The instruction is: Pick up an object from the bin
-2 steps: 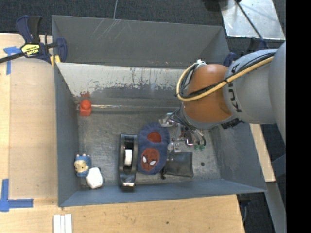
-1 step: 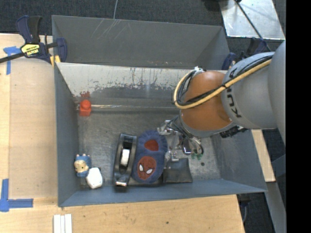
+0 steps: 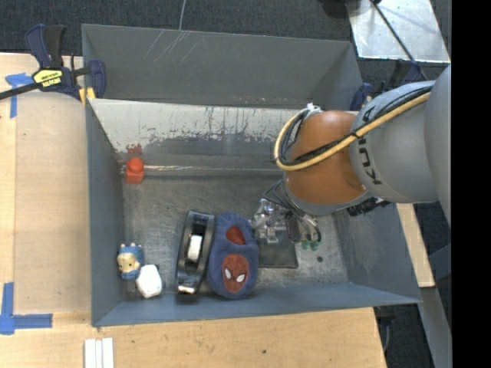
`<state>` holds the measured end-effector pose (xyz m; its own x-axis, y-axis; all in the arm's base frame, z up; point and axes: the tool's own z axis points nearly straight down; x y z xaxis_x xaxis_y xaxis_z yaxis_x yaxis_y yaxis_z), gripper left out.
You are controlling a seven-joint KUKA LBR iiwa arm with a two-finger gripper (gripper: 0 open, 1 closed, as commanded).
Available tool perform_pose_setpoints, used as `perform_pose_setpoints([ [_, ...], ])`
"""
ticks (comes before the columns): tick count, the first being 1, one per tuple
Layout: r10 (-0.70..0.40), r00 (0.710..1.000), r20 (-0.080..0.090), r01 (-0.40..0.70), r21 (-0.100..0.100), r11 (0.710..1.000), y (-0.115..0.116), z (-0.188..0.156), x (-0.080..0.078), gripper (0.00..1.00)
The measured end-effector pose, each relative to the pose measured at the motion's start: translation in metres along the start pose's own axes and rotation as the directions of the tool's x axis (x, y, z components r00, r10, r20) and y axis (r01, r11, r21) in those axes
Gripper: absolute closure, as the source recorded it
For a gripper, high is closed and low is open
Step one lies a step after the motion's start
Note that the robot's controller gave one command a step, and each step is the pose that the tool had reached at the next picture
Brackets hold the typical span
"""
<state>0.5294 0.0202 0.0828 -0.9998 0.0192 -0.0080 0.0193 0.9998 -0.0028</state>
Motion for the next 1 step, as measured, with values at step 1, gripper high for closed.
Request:
perform_pose_setpoints([
  [1, 0.158, 0.987, 0.001, -0.158, -0.004, 0.987, 0.0202, -0.1477, -0.0037, 1.0],
])
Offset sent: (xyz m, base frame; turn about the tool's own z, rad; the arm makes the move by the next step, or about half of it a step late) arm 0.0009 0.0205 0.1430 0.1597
